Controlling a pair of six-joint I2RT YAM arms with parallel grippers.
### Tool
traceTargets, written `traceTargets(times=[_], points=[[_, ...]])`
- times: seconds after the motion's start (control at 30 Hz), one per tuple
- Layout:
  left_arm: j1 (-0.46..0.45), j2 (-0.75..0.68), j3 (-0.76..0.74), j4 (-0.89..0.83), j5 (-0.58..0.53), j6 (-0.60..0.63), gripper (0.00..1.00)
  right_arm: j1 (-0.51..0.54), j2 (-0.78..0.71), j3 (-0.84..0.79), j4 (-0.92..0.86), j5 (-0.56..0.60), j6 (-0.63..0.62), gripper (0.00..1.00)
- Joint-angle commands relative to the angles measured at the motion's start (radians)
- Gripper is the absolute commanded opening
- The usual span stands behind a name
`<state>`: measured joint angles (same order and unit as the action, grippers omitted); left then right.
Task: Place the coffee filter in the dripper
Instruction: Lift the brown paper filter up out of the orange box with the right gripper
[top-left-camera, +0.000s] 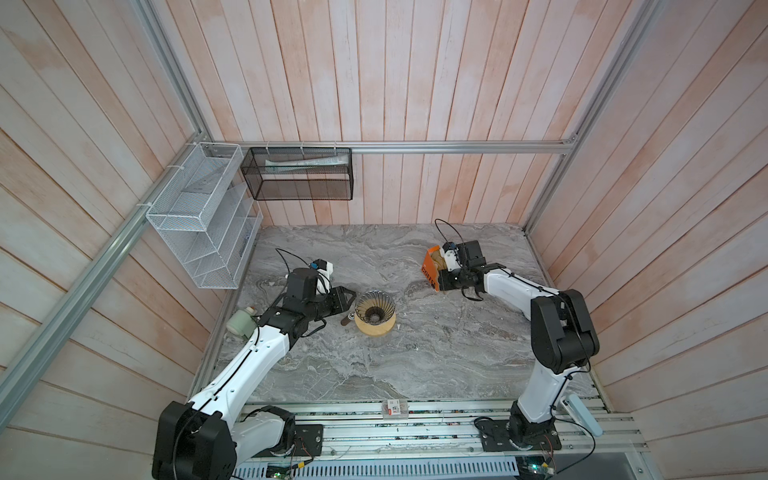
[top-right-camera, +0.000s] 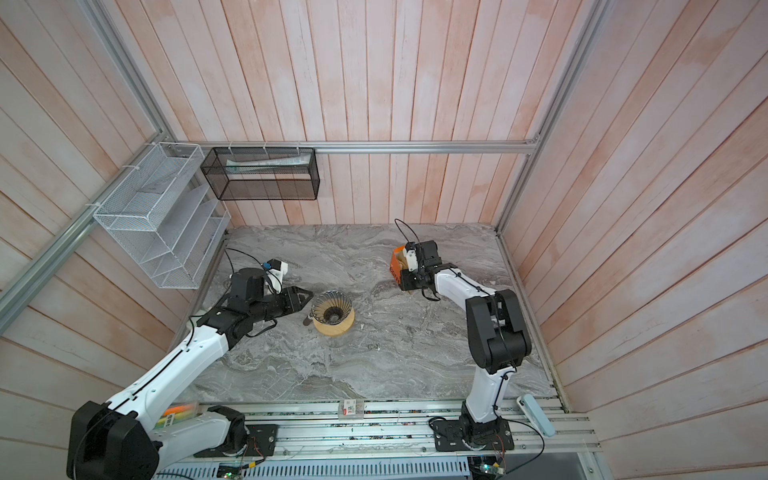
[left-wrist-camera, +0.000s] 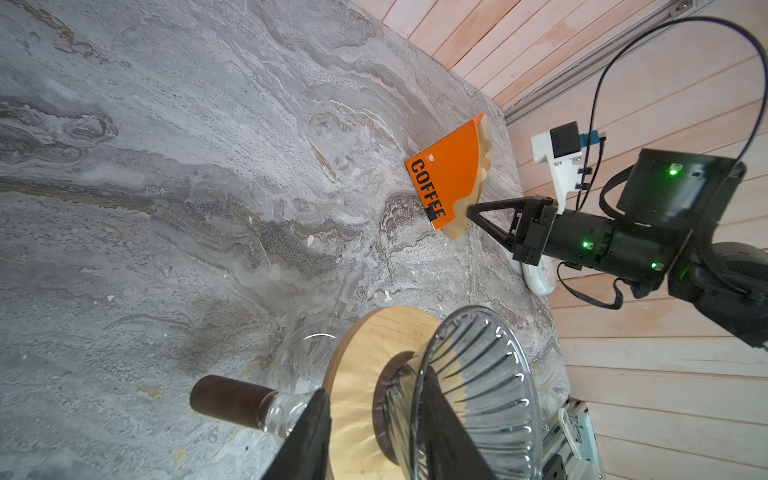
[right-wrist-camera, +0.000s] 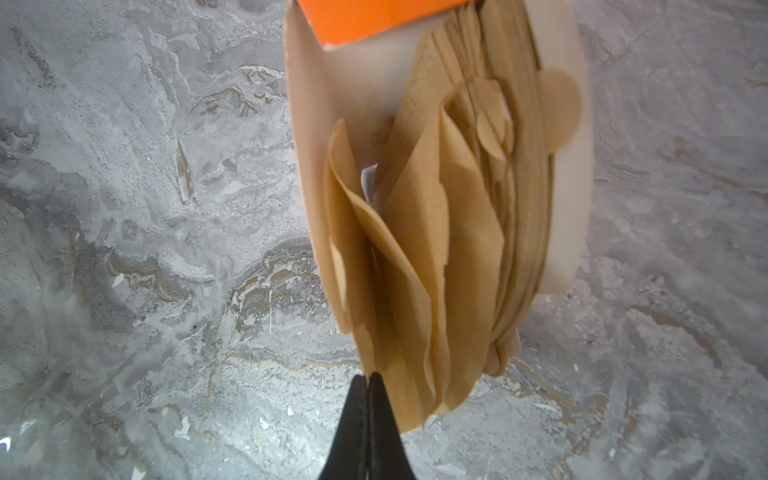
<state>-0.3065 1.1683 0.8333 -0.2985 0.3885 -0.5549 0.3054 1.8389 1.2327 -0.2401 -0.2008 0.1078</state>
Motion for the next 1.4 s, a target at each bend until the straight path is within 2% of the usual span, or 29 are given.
traceTargets(times=[0.0,1.37], points=[[0.006,-0.021,-0.020,0.012,0.007,-0.005,0.40,0.007,-0.022,-0.018,-0.025,0.020,0.001,0.00],[0.006,-0.035,-0.026,0.012,0.010,-0.005,0.40,0.017,-0.102,-0.059,-0.080,0.040,0.012,0.00]])
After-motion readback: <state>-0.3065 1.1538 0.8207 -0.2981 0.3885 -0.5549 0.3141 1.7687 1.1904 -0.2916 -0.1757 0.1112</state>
